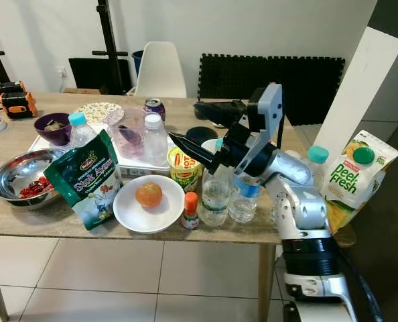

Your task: Restocking fridge

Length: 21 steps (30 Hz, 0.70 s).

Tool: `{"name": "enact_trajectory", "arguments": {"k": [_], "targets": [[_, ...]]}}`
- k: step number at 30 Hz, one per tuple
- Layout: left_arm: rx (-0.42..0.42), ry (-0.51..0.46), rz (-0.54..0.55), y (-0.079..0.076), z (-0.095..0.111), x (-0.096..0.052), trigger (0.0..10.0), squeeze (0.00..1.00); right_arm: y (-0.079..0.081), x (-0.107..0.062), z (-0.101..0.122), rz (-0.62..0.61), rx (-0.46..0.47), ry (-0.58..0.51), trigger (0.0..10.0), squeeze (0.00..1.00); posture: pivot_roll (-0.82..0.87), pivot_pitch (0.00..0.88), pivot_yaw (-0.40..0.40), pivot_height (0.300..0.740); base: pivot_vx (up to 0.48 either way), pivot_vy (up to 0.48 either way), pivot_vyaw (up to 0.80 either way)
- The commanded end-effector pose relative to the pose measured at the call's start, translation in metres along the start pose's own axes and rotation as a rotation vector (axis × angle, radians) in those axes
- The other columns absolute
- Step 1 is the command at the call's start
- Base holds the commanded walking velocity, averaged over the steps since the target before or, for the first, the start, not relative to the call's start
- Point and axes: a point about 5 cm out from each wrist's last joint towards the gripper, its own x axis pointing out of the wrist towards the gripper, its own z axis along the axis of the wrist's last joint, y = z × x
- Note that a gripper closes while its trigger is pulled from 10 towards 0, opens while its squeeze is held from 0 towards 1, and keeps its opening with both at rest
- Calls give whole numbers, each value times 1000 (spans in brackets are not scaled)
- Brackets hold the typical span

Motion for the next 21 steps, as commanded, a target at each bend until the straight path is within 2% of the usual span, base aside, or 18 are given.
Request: {"name": "enact_trajectory", "arguments": {"k": [1, 3, 6, 8, 12, 15, 21], "targets": [[-12, 25, -3, -1, -6, -1, 10000, 0, 2, 3, 4, 28, -30, 67, 10000, 0, -58, 0, -23, 740, 0, 0, 0], [-12, 27, -3, -1, -7, -1, 10000, 0, -1, 2, 2, 20, -64, 171, 10000, 0, -60, 0, -26, 740, 0, 0, 0], [-14, 28, -2, -1, -8, -1, 10000, 0, -8, 0, 4, -23, -49, 224, 10000, 0, -59, 0, -29, 740, 0, 0, 0], [-15, 29, -2, -1, -8, -1, 10000, 0, -11, -1, 6, -43, -46, 230, 10000, 0, -59, 0, -29, 740, 0, 0, 0], [-13, 38, -3, -2, -10, -1, 10000, 0, -20, -10, 17, -100, 32, 236, 10000, 0, -65, 0, -28, 740, 0, 0, 0], [-11, 41, -5, -3, -11, -1, 10000, 0, -25, -15, 13, -153, 81, 282, 10000, 0, -65, 0, -28, 740, 0, 0, 0], [-9, 42, -7, -3, -11, -1, 10000, 0, -30, -21, 5, -228, 119, 349, 10000, 0, -68, 0, -30, 740, 0, 0, 0]]}}
